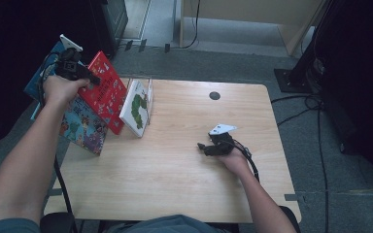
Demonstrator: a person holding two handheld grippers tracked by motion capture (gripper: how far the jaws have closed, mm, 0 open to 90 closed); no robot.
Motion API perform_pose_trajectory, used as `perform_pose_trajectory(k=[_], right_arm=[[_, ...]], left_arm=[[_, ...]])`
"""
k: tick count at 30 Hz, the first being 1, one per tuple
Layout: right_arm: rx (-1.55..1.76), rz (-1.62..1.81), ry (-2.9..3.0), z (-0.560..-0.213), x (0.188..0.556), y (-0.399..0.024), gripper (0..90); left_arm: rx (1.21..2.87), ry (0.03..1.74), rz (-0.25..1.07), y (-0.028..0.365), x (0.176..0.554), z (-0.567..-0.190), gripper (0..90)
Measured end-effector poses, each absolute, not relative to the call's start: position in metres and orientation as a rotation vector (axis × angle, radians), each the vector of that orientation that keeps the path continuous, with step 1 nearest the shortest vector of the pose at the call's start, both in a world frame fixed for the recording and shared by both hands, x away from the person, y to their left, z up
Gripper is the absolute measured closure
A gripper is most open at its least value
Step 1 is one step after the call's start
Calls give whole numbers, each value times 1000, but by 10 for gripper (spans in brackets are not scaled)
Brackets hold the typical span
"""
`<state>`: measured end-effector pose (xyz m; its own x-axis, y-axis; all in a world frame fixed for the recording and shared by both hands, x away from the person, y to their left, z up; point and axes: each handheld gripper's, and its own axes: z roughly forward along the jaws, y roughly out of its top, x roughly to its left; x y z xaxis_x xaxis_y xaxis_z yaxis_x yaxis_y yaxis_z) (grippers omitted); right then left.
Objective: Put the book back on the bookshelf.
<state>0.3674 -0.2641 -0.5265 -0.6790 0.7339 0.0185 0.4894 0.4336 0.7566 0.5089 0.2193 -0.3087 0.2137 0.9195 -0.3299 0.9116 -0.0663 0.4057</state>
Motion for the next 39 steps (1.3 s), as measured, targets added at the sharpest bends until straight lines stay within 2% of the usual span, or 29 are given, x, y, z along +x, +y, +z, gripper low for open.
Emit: perform_pose_trajectory(k=[7, 9, 13, 19, 31, 39], right_arm=[[1056, 1097, 2377, -527, 363, -266, 299], [1054, 1099, 2376, -527, 363, -266, 299], [1055, 1099, 2377, -527, 363, -267, 297], [1055, 1102, 2379, -527, 362, -267, 295], [1053, 1099, 2376, -527, 362, -267, 285], [1053, 1098, 2376, -527, 362, -267, 285]], left_arm=[[1966, 1677, 5, 221, 510, -311, 785], [1968, 1661, -21, 220, 510, -310, 732], [2015, 1673, 10, 218, 510, -306, 553], [1939, 1686, 8, 232, 505, -298, 467], [1871, 1641, 72, 248, 490, -270, 439], [1890, 1582, 79, 245, 477, -258, 437]])
